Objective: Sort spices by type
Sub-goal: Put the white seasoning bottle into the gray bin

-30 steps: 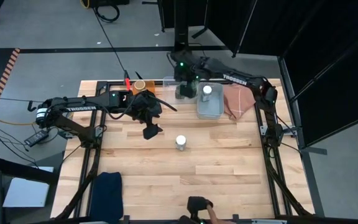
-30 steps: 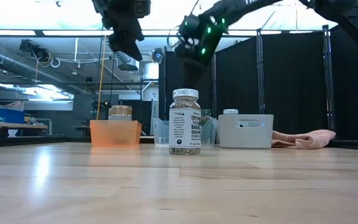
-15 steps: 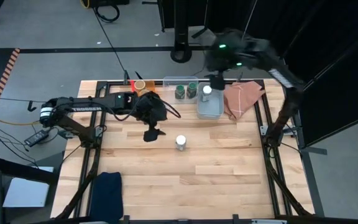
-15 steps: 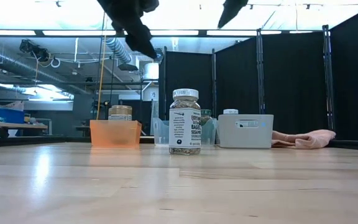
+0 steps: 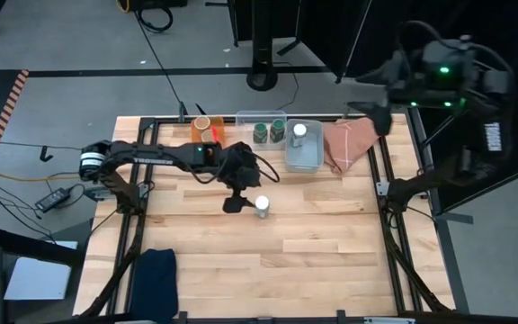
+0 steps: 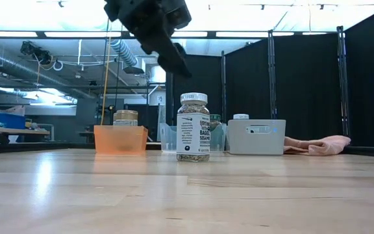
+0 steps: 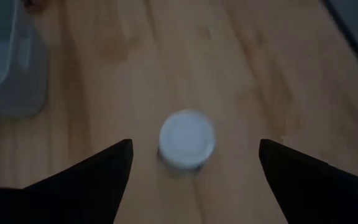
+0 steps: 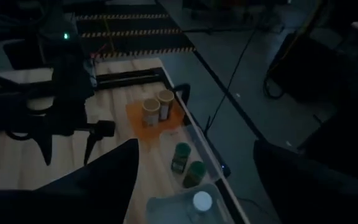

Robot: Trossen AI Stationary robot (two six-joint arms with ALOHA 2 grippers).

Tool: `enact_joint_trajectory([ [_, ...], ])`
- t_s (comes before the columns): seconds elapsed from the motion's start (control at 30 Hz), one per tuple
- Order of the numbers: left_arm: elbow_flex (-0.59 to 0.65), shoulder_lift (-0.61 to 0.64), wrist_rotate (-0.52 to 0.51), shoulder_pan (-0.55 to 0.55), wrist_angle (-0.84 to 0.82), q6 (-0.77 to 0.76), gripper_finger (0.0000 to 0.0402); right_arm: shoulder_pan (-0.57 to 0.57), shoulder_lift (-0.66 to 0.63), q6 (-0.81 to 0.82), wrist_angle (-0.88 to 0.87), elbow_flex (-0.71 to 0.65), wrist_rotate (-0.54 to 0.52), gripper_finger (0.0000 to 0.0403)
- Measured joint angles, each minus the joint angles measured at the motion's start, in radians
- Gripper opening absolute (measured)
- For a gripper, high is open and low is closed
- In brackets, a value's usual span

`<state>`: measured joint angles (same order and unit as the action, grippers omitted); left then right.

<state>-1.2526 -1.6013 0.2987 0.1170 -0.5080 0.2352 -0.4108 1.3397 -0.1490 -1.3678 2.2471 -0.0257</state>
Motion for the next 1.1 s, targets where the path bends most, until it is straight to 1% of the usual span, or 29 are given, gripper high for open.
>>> enact_joint_trajectory([
  [0.2, 0.0, -0.031, 0.013, -0.028, 0.025, 0.027, 0.0355, 0.017, -0.063, 0.087, -0.057, 0.0, -0.011, 0.0319],
  [0.27, 0.0, -0.046, 0.013, -0.039, 0.06, 0.029, 0.0355, 0.02, -0.075, 0.103, -0.075, 0.0, -0.01, 0.0318],
  [0.53, 0.0, -0.126, 0.012, -0.055, 0.158, 0.025, 0.0355, 0.023, -0.081, 0.131, -0.114, 0.0, -0.01, 0.0317],
  [1.1, 0.0, -0.192, -0.002, -0.045, 0.154, 0.075, 0.0355, 0.024, -0.075, 0.132, -0.136, 0.0, -0.007, 0.0304],
])
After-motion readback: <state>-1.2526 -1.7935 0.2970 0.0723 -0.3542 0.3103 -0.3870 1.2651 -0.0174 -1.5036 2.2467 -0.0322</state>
